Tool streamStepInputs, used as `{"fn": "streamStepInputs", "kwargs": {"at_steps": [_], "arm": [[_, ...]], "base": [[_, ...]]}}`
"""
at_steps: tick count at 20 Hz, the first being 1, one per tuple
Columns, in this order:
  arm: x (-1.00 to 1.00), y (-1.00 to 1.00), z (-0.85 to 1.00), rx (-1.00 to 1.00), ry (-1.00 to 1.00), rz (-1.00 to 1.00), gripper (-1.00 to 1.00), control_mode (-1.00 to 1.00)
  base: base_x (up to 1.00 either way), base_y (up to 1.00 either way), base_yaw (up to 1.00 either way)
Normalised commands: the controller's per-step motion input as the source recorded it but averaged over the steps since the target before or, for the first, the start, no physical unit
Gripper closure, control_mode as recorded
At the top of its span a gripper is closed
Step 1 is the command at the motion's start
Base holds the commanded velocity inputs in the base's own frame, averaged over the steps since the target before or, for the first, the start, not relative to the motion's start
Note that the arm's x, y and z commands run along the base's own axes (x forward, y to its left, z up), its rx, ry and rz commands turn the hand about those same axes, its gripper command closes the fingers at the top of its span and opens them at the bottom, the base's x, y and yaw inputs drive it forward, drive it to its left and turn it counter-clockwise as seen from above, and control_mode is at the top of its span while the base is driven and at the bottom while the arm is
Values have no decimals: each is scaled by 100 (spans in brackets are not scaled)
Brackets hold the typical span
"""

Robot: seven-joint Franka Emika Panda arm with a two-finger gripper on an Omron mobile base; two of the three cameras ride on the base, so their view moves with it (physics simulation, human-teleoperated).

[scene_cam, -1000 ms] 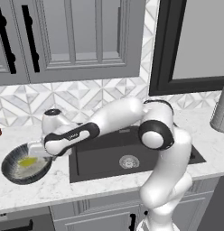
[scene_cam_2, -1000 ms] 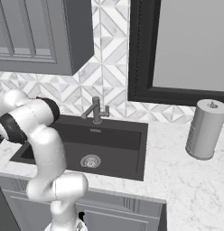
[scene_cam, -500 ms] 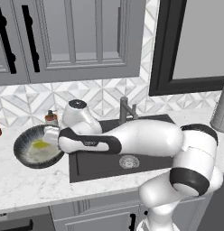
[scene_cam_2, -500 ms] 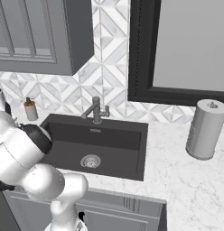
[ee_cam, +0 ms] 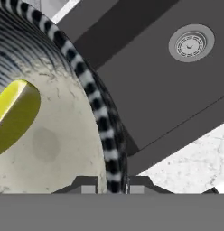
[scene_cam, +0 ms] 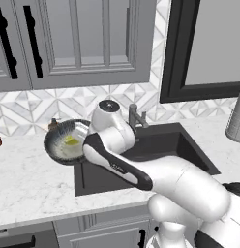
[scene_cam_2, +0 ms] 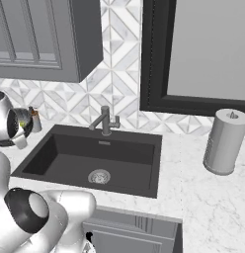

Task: Pick the lemon wedge from the sink and place it in the bowl. Then pick the bowl and place it in the microwave. Then close the microwave door and press the start button.

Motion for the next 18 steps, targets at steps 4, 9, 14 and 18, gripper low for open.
{"fn": "streamStepInputs", "kwargs": {"at_steps": [4,9,14,18], "arm": [[-26,-83,59,4,11,-43,100,-100],[-28,-93,53,4,7,-40,100,-100],[-24,-90,55,4,0,-35,100,-100],[-31,-84,57,9,0,-30,100,-100]], "base": [[0,0,0],[0,0,0],[0,0,0],[0,0,0]]}}
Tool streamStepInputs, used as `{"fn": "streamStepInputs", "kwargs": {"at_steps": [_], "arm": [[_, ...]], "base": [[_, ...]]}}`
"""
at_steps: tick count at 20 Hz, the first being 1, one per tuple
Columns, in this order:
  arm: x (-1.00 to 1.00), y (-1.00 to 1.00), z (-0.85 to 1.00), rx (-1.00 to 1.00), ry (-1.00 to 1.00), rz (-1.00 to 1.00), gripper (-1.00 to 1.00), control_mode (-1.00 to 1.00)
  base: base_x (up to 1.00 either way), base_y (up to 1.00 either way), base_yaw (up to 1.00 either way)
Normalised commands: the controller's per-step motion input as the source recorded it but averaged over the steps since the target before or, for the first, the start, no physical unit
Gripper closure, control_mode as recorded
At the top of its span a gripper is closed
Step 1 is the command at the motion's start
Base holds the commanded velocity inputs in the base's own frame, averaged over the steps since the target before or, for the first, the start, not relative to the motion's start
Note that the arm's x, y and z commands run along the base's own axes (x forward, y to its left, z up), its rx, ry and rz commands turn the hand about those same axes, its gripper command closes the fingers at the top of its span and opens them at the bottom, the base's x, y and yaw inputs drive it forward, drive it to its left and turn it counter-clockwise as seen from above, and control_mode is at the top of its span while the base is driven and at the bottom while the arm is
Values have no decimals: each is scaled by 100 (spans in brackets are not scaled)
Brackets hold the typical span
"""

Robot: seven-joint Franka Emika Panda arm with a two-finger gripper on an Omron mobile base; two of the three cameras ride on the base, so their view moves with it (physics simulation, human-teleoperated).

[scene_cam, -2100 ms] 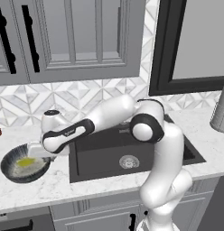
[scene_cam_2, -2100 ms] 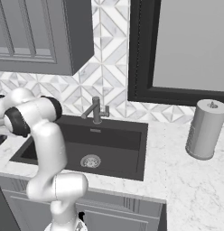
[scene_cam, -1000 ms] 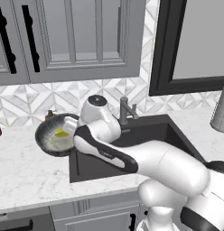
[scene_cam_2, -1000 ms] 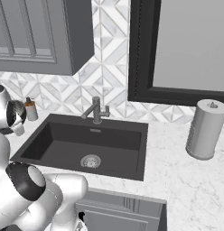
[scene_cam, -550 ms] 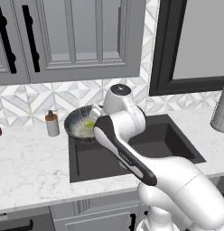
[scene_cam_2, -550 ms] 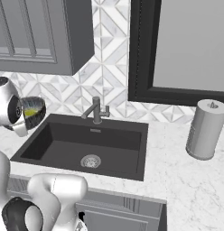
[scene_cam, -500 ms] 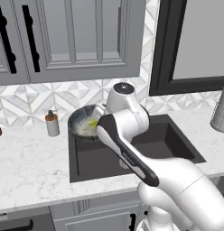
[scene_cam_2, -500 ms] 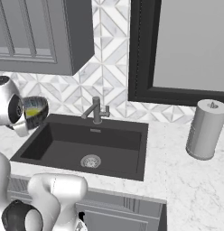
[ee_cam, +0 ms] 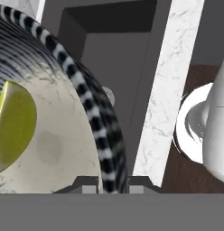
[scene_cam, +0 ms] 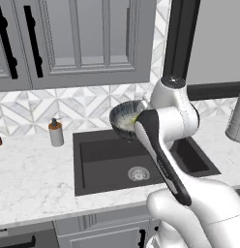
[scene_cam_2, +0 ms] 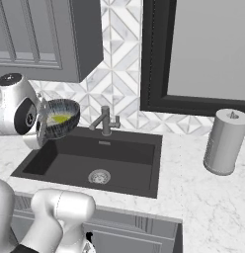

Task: Pick the lemon wedge from the sink and place it in the bowl. Then pick the bowl and place it in the microwave. Then close the microwave door and press the start button.

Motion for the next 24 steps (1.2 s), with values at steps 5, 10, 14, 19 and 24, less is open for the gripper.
{"fn": "streamStepInputs", "kwargs": {"at_steps": [5,10,14,19,24], "arm": [[-40,-66,66,11,0,-24,100,-100],[-40,-30,57,1,0,-16,100,-100],[-62,-32,10,0,-2,-4,100,-100],[-53,-3,0,0,-11,0,100,-100],[-51,0,17,0,-17,0,100,-100]], "base": [[0,0,0],[0,0,0],[0,0,0],[0,0,0],[0,0,0]]}}
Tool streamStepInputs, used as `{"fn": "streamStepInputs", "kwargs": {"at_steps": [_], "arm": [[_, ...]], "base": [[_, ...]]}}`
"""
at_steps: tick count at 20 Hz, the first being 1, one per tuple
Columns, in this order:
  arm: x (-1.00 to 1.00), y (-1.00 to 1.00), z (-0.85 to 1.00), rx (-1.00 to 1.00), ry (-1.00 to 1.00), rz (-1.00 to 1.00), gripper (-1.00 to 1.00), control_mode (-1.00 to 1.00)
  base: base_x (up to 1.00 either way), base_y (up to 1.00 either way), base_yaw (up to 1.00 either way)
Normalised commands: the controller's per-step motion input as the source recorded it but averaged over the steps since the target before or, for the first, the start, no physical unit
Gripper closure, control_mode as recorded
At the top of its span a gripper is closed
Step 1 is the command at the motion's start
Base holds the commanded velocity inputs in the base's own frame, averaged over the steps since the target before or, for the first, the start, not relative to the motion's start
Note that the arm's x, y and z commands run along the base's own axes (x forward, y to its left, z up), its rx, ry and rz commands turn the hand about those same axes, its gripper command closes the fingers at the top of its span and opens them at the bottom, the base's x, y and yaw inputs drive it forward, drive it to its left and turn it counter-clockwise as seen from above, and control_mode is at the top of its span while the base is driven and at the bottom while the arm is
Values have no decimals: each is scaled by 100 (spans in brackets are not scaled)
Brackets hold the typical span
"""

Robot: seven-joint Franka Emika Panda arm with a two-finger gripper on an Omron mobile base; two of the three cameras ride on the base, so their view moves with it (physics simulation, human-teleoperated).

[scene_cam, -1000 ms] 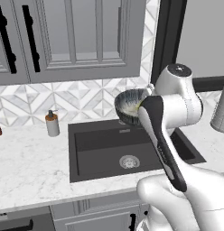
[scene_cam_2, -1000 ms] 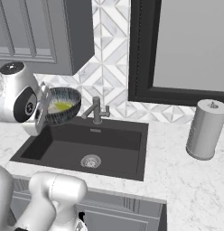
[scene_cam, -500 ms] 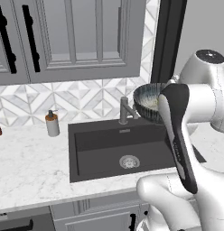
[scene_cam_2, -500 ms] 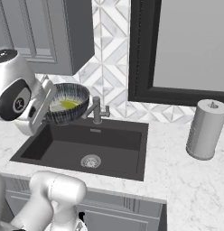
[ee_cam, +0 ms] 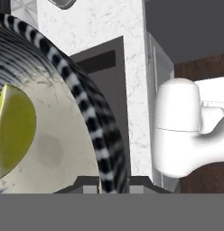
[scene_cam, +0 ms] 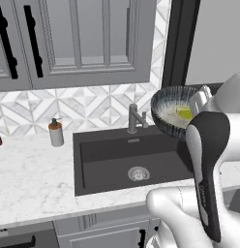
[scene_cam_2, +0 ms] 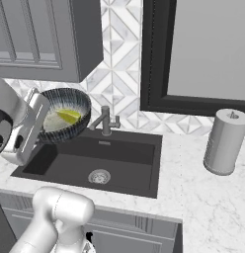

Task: Pick the lemon wedge from the sink and place it in the bowl. Then pick the bowl and place it in the microwave. Then close the microwave door and press the start button.

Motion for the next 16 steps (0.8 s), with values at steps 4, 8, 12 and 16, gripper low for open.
{"fn": "streamStepInputs", "kwargs": {"at_steps": [4,8,12,16], "arm": [[-21,0,13,0,-5,0,100,100],[0,0,0,0,0,0,100,100],[0,0,0,0,0,0,100,100],[0,0,0,0,0,0,100,100]], "base": [[-16,0,0],[-11,1,0],[-1,13,11],[-13,94,62]]}}
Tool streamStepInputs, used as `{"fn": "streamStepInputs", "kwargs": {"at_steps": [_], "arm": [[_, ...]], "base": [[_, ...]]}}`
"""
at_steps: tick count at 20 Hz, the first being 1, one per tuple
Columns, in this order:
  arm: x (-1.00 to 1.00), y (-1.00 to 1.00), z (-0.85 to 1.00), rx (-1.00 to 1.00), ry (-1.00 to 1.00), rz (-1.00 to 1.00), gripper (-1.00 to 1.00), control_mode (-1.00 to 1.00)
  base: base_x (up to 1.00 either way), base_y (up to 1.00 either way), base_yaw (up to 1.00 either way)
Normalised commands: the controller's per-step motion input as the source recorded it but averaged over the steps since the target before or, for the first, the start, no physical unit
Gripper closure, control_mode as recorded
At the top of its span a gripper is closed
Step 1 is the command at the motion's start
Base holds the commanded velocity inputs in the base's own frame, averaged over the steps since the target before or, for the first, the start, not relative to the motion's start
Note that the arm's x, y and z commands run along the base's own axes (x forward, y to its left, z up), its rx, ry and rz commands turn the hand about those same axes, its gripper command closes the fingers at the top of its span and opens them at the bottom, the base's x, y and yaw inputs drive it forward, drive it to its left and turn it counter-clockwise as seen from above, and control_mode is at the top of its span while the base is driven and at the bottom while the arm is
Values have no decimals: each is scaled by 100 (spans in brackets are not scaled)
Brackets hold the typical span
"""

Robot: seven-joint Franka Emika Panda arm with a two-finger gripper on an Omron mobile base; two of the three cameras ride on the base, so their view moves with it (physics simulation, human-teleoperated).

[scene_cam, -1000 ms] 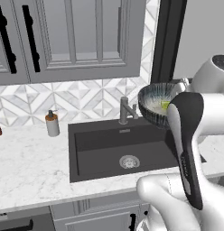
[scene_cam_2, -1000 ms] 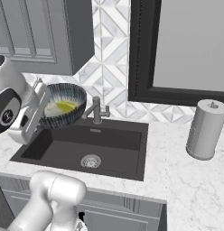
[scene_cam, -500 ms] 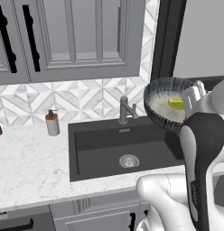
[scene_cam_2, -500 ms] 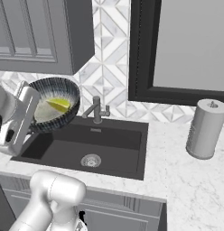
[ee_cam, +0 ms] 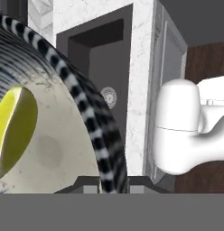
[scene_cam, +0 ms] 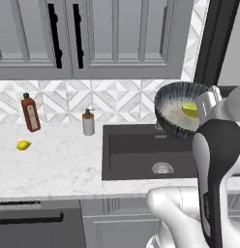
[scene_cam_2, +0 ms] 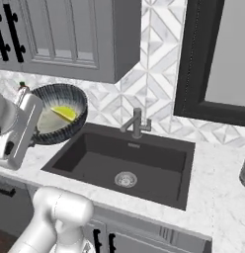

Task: Pick the lemon wedge from the sink and place it in the bowl. Then pick the bowl and place it in the microwave. Then close the microwave door and press the start button.

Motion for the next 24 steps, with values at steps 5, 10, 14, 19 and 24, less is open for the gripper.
{"fn": "streamStepInputs", "kwargs": {"at_steps": [5,10,14,19,24], "arm": [[0,0,0,0,0,0,100,100],[0,0,0,0,0,0,100,100],[0,0,0,0,0,0,100,100],[0,0,0,0,0,0,100,100],[0,0,0,0,0,0,100,100]], "base": [[0,68,87],[0,54,91],[0,54,91],[0,55,90],[0,56,89]]}}
